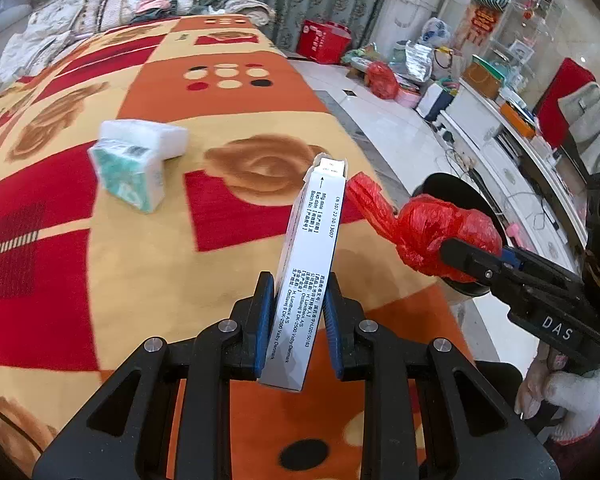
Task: Collect trash
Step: 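Carry the white box and red bag over the black bin, then open both tools to drop the box and bag into the bin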
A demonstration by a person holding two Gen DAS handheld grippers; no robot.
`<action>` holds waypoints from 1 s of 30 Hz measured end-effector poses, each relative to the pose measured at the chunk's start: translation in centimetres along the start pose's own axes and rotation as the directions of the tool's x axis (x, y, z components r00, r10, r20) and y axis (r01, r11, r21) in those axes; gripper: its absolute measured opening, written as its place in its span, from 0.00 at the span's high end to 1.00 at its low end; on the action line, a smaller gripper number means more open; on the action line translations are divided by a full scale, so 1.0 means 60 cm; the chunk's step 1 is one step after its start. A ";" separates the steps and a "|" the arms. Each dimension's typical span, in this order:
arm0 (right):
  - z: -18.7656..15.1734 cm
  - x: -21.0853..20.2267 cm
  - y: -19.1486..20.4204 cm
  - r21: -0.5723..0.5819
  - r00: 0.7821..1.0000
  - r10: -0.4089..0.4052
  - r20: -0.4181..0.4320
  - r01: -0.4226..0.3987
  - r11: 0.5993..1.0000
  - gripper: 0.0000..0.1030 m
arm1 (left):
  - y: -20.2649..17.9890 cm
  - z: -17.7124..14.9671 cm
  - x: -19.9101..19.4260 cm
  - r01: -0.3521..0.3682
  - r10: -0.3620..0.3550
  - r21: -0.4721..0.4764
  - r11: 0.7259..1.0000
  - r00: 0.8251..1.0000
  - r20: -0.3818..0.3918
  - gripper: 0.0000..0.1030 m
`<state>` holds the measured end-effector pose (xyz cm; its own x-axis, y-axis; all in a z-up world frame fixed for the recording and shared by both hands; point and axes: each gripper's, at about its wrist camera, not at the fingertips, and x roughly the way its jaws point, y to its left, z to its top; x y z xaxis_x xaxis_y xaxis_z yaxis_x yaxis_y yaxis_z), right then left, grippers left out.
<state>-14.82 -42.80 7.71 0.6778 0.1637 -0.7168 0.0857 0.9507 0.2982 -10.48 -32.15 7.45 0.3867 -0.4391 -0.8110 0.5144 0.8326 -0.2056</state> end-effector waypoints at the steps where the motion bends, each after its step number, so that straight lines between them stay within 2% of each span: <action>1: 0.000 -0.005 -0.007 0.008 1.000 -0.005 0.006 0.005 1.000 0.66 | -0.009 0.001 0.003 0.007 -0.007 0.007 1.000 1.000 -0.003 0.79; 20: 0.004 -0.073 -0.145 0.136 0.988 -0.137 0.066 0.127 0.983 0.66 | -0.146 0.044 0.062 0.128 -0.125 0.077 0.989 0.991 -0.041 0.79; 30: -0.006 -0.088 -0.226 0.228 0.981 -0.182 0.067 0.163 0.960 0.66 | -0.210 0.065 0.106 0.163 -0.155 0.115 0.980 0.985 -0.075 0.79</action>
<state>-19.83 -56.43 7.20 0.6984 -0.0304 -0.7150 0.3590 0.8792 0.3133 -11.55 -46.74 7.02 0.2436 -0.5362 -0.8082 0.6548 0.7056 -0.2709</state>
